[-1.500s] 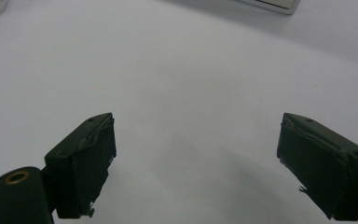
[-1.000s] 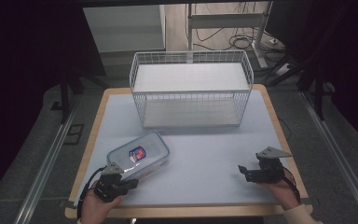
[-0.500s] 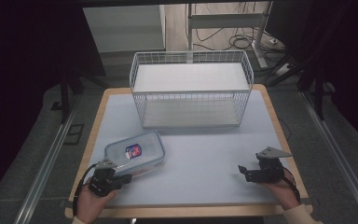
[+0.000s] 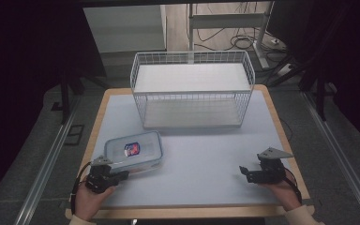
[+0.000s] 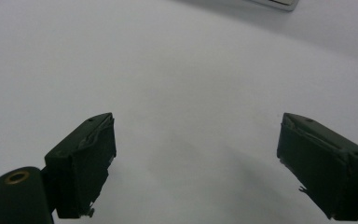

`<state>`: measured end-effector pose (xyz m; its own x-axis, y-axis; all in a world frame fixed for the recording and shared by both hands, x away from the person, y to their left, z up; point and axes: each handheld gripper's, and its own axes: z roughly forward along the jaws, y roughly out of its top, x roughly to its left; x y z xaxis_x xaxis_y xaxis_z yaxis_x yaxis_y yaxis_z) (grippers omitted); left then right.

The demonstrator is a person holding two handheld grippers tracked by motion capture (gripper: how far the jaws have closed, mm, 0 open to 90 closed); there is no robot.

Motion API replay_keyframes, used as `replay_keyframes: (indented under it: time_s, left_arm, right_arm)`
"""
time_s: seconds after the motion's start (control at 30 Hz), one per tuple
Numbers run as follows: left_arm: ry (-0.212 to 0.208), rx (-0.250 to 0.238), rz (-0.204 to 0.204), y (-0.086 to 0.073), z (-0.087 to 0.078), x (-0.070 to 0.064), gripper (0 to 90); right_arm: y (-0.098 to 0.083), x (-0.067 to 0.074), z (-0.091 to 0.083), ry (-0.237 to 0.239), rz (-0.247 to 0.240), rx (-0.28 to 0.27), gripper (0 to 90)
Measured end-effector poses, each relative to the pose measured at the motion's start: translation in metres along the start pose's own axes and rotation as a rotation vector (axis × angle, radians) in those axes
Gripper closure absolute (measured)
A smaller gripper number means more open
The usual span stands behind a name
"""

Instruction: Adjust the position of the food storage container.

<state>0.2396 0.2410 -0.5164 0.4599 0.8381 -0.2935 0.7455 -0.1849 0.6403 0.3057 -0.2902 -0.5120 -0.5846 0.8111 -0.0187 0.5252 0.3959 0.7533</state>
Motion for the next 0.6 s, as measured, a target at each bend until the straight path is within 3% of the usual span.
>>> replay_keyframes:
  time_s: [0.17, 0.3, 0.47, 0.6]
  left_arm:
    - [-0.031, -0.028, 0.0, -0.001, -0.01, -0.005, 90.0]
    - [-0.024, -0.078, 0.015, 0.0, -0.031, -0.009, 89.9]
    - [0.031, -0.147, -0.03, 0.004, -0.056, 0.011, 90.0]
    - [0.085, -0.161, -0.08, 0.008, -0.059, 0.037, 90.0]
  right_arm:
    - [0.0, 0.0, 0.0, -0.001, 0.0, 0.0, 11.6]
    - [0.0, -0.001, -0.001, -0.003, 0.001, -0.001, 11.6]
    - [0.0, -0.001, -0.001, -0.004, 0.0, -0.002, 11.6]
    - [0.0, -0.001, 0.0, -0.006, 0.0, 0.0, 11.6]
